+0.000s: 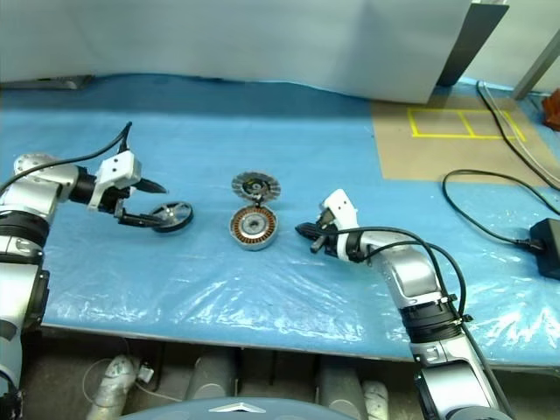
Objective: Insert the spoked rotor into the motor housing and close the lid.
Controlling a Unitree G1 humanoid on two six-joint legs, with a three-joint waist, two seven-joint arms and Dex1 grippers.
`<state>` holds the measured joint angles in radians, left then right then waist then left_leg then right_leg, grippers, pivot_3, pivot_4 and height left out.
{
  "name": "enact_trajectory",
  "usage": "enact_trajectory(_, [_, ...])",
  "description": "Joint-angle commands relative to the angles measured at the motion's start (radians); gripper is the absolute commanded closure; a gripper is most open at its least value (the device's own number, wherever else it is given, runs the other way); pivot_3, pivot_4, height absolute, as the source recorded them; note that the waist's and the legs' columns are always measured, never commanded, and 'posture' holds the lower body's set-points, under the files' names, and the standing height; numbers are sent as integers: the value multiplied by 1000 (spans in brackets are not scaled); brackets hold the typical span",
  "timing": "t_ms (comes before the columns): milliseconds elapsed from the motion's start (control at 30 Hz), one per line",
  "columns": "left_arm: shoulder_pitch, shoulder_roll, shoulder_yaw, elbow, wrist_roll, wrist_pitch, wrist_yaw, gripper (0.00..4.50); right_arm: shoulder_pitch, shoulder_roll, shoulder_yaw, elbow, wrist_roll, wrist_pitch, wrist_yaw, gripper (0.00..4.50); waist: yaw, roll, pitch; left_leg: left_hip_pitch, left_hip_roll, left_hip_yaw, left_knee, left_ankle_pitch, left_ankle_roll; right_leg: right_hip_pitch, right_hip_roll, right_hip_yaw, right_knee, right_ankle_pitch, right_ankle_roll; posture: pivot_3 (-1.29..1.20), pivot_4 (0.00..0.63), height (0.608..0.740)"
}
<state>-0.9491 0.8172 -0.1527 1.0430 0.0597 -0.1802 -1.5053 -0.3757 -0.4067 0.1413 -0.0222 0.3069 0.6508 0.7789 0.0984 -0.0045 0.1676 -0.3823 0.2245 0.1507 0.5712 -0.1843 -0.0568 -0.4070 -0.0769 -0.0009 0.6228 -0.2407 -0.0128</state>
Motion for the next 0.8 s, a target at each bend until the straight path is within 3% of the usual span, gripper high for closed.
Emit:
enact_trajectory(33, [-5, 7, -7, -1, 34, -54, 57, 1261, -12, 4, 5, -15, -2, -20, 1, 4500, 0, 0, 0, 0, 0, 0, 0, 0, 0, 0, 0, 0, 0, 0, 0, 0, 150, 740])
enact_trajectory(800, [78, -39, -30, 14, 81, -84, 117, 1261, 8, 5, 12, 0, -31, -43, -23, 4500, 0, 0, 0, 0, 0, 0, 0, 0, 0, 0, 0, 0, 0, 0, 0, 0, 150, 740])
